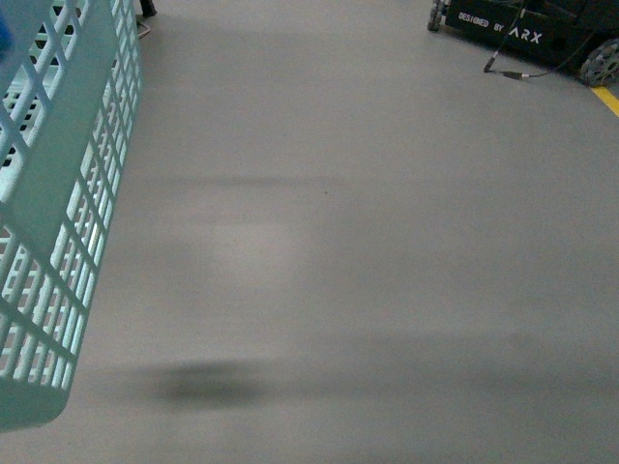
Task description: Pick mango and avocado into basket
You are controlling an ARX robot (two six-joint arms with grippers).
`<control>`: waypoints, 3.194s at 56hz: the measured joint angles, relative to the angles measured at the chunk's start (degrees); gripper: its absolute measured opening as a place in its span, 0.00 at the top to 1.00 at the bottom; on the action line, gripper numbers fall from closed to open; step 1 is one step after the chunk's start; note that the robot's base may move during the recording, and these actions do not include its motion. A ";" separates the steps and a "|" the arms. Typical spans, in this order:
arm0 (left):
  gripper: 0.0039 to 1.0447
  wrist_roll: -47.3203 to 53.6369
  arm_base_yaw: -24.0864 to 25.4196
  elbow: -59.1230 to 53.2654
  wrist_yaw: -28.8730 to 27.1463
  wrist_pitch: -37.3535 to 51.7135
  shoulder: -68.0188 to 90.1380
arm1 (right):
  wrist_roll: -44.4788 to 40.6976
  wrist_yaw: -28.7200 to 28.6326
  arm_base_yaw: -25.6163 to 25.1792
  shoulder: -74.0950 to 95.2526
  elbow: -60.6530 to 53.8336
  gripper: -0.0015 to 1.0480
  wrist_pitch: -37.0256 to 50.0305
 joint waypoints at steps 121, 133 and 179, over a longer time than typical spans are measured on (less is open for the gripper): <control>0.69 0.04 0.00 0.02 -0.02 0.00 -0.39 | 0.00 -0.02 0.00 0.00 0.00 0.07 0.00; 0.69 0.04 0.00 0.02 -0.02 0.00 -0.39 | 0.00 -0.02 0.00 0.00 0.00 0.07 0.00; 0.69 0.04 0.00 0.02 -0.02 0.00 -0.39 | 0.00 -0.02 0.00 0.00 0.00 0.07 0.00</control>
